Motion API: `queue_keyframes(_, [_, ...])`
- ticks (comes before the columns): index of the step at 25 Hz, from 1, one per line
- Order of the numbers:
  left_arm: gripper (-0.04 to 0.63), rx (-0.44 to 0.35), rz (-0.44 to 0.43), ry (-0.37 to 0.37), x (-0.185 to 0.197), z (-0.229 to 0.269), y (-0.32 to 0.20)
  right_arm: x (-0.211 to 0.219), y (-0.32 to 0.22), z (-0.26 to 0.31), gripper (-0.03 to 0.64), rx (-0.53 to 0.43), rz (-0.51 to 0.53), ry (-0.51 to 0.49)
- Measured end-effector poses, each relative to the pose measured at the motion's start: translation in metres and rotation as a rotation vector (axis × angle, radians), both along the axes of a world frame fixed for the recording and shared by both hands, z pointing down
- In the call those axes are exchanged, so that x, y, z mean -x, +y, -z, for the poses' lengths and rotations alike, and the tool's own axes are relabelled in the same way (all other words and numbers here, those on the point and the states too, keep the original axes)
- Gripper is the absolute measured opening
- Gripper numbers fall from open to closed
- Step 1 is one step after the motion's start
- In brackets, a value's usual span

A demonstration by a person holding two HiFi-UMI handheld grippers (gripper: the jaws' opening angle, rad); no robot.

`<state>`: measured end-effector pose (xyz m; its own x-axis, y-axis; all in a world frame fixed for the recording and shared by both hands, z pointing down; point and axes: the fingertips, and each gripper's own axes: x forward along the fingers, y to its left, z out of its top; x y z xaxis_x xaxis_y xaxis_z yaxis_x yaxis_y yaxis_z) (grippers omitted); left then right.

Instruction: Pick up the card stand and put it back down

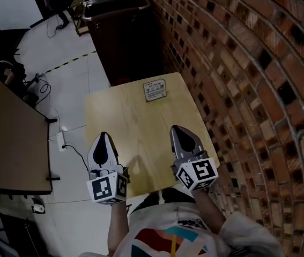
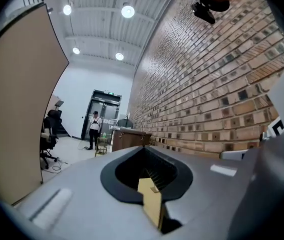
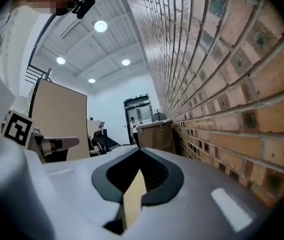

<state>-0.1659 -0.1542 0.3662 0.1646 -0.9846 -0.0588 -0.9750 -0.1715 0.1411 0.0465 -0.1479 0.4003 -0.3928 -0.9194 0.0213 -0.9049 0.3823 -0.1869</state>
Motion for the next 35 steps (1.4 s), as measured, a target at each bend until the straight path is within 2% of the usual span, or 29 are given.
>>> queue_keyframes(4, [0.005, -0.008, -0.012, -0.012, -0.009, 0.004, -0.023, -0.003, -0.033, 0.002, 0.002, -0.020, -0.002, 0.007])
queue_keyframes(7, [0.005, -0.002, -0.008, -0.018, -0.011, 0.003, -0.034, 0.005, -0.062, 0.002, 0.019, -0.057, 0.051, 0.044])
queue_keyframes(8, [0.005, 0.005, -0.008, -0.018, -0.012, 0.000, -0.036, 0.009, -0.076, -0.002, 0.120, -0.058, 0.077, 0.066])
queue_keyframes(10, [0.005, 0.025, -0.009, -0.013, -0.013, -0.007, -0.039, 0.014, -0.115, -0.018, 0.377, -0.029, 0.103, 0.104])
queue_keyframes(13, [0.005, 0.053, 0.011, -0.006, -0.007, -0.015, -0.042, 0.017, -0.184, -0.051, 0.527, 0.061, 0.062, 0.138])
queue_keyframes(15, [0.005, 0.088, 0.017, -0.011, -0.001, -0.029, -0.043, 0.018, -0.219, -0.074, 0.575, 0.131, 0.014, 0.138])
queue_keyframes(17, [0.005, 0.112, 0.024, -0.012, 0.004, -0.042, -0.048, 0.017, -0.246, -0.098, 0.575, 0.196, -0.020, 0.155])
queue_keyframes(22, [0.005, 0.173, 0.036, -0.011, 0.010, -0.063, -0.066, 0.018, -0.296, -0.155, 0.575, 0.325, -0.049, 0.276])
queue_keyframes(26, [0.005, 0.191, 0.049, -0.019, 0.014, -0.068, -0.084, 0.012, -0.316, -0.181, 0.575, 0.405, -0.077, 0.245])
queue_keyframes(32, [0.005, 0.194, 0.076, -0.009, 0.024, -0.079, -0.098, 0.013, -0.324, -0.195, 0.577, 0.390, -0.099, 0.266])
queue_keyframes(35, [0.005, 0.223, 0.052, -0.013, 0.020, -0.082, -0.098, 0.016, -0.325, -0.195, 0.575, 0.376, -0.086, 0.264])
